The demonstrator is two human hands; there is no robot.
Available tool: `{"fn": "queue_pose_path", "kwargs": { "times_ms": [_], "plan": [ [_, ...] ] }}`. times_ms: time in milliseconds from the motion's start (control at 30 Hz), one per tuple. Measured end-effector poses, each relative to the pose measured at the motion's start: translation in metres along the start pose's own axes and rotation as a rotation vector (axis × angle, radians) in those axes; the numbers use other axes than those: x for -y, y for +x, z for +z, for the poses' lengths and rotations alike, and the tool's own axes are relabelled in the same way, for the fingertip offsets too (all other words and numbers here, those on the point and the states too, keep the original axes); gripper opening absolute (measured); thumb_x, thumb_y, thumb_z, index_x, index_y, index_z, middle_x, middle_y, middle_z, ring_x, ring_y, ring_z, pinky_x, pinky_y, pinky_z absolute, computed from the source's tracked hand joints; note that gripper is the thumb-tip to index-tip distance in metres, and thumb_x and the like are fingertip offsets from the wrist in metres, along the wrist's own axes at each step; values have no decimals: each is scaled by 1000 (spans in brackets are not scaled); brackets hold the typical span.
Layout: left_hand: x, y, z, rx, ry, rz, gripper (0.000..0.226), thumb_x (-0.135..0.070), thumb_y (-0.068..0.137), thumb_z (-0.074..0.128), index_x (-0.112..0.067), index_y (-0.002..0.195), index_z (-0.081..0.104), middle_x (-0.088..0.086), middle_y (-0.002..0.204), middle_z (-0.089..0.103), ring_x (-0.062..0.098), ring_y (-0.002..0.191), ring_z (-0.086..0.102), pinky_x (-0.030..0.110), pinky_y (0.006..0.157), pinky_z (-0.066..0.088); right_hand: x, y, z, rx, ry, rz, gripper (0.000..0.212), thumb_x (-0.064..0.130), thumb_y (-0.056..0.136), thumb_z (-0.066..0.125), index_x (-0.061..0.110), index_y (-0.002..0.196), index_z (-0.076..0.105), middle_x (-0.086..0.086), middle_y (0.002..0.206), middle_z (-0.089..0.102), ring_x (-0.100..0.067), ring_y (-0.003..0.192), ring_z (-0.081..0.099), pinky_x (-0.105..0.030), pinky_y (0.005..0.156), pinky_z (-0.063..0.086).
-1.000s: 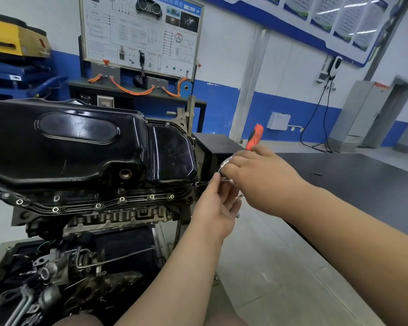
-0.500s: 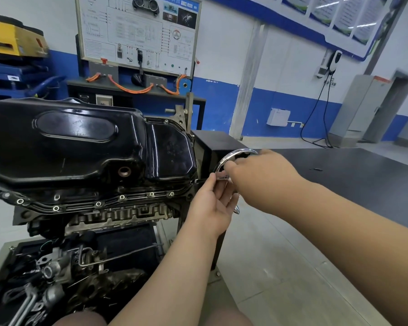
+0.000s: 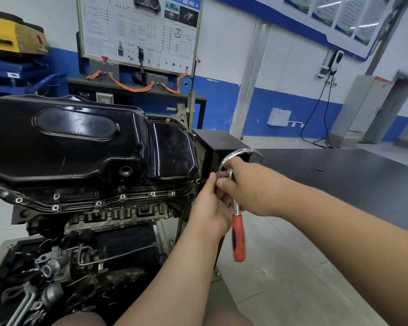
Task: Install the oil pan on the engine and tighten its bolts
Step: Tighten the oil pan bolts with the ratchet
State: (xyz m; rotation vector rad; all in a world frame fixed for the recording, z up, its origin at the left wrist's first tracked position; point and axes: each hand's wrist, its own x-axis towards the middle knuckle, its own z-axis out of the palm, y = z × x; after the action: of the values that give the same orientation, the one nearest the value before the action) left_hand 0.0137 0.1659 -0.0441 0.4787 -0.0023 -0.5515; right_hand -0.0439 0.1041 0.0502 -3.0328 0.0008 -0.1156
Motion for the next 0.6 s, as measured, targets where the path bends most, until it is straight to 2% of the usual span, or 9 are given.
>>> {"fn": "queue_pose_path", "kwargs": {
  "times_ms": [67,133,167,233,300,400,467,533,600],
  "plan": [
    [0,1,4,-18,-6,11,30,-34,98,49,-16,82,67,1,80,73,18,90,65,38,96,47,-4,0,-7,-4,-371,-128,48,28,96,45,24,140,26,-1,87,52,-21,79,55,-34,69,48],
    [0,2,7,-34,29,21,28,-35,98,49,-18,89,69,0,97,74,16,104,64,38,105,42,-11,3,-10,-122,-691,-341,56,16,89,51,22,139,28,-5,111,55,-27,101,55,-38,82,47],
    [1,4,7,-36,32,26,27,-36,98,49,-19,92,69,0,104,73,16,109,63,39,106,40,-13,4,-11,-169,-769,-426,56,14,86,52,21,138,30,-5,118,54,-28,107,54,-39,88,45],
    [1,6,6,-22,7,34,26,-37,97,51,-18,95,69,1,110,71,17,112,62,40,107,40,-18,7,-12,-188,-772,-478,55,15,88,50,22,138,29,-4,118,54,-26,104,56,-40,88,45],
    [1,5,5,2,-7,36,28,-38,96,52,-18,92,70,1,106,73,18,108,64,40,104,43,-18,9,-8,-167,-546,-338,46,29,96,41,26,139,26,0,105,59,-23,87,59,-38,77,51],
    [3,6,3,44,5,2,38,-37,99,44,-16,91,74,5,104,72,20,92,68,40,89,47,-10,8,5,-100,272,61,36,41,98,34,21,123,48,-3,88,66,-21,69,60,-38,73,53],
    [5,4,4,85,-25,-27,40,-35,101,38,-10,113,66,14,123,64,26,111,61,45,103,40,-4,6,9,-39,677,230,34,39,98,36,16,105,60,-11,76,69,-21,55,63,-36,63,58],
    [5,2,7,73,-30,-36,41,-35,101,38,-7,122,59,17,133,56,30,124,52,45,112,32,-2,3,7,34,755,262,36,37,99,35,11,102,60,-16,69,68,-21,46,61,-31,51,56],
    [4,4,8,20,-20,-16,37,-35,101,41,-8,112,65,15,125,62,29,116,56,42,99,42,-3,4,0,58,634,208,37,37,99,35,8,105,57,-18,73,69,-26,51,64,-37,56,58]
  ]
}}
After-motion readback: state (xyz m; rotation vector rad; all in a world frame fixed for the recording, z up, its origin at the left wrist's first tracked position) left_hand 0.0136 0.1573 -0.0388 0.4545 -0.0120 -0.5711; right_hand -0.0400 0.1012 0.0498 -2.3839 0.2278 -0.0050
